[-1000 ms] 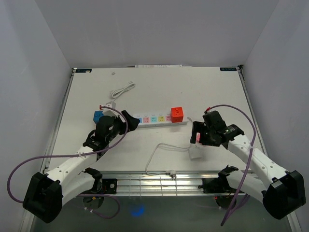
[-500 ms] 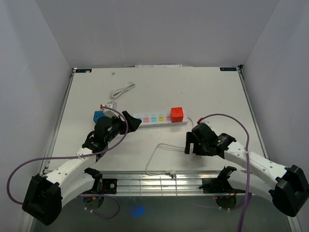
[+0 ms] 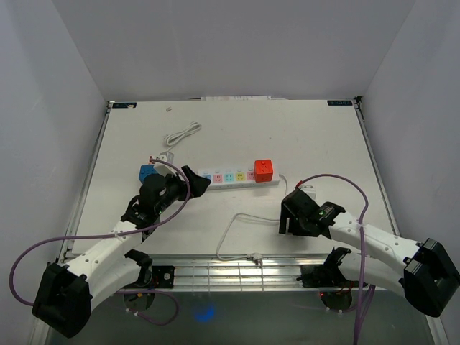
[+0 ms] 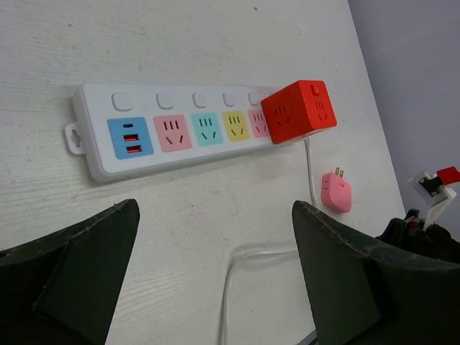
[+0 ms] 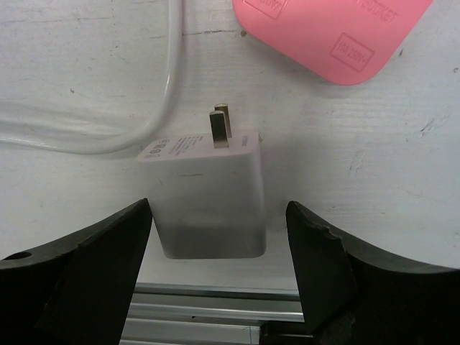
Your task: Insert the plug
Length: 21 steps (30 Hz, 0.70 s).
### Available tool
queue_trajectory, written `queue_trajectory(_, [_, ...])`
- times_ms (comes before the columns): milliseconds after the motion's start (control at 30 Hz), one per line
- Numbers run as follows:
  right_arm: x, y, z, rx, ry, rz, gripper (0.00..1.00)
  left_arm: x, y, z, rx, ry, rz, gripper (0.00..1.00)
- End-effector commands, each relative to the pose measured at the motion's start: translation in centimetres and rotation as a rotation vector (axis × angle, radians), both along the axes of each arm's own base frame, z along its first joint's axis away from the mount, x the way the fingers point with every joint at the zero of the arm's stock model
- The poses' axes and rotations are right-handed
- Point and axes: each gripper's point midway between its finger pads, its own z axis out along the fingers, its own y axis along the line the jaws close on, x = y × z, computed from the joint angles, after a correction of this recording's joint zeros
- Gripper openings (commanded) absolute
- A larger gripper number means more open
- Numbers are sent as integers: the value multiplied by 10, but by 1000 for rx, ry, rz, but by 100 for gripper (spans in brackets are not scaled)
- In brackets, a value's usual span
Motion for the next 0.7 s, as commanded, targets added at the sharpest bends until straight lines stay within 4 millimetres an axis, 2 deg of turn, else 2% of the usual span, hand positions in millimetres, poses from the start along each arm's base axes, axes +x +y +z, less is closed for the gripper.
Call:
queue_trajectory(0, [7,2,1,-17,-31,-9,80,-1,-5,9,-10,-6,-24,98])
queue_trajectory(33, [7,2,1,-25,-34,-5,80,-1,-5,9,-11,-2,-26,98])
queue_trajectory(133, [6,3,-1,-38,-36,11,70,0,-6,8,-11,9,-28,98])
queue_trajectory(267, [7,5,1,-50,-37,32,46,0,-12,4,-16,63,-43,98])
queue_trajectory(300, [7,5,2,-48,-40,33,45,0,-17,11,-29,62,-67,98])
queue_trajectory(367, [9,8,7,-33,-56,52,43,-2,-21,12,-38,84,-88,98])
queue_trajectory(500, [16,21,32,15,-103,117,38,-6,-34,31,-107,117,-133,98])
queue_trajectory(533, [16,24,37,21,-104,132,38,-6,-40,42,-128,116,-156,98])
queue_trajectory(600, [19,30,50,31,-119,178,38,-10,-50,43,-137,160,-183,98])
queue_trajectory(633, [19,36,56,56,-124,204,37,-14,-61,54,-158,163,-213,98])
queue_trajectory(667, [21,43,63,80,-143,241,38,-16,-67,56,-166,172,-227,98])
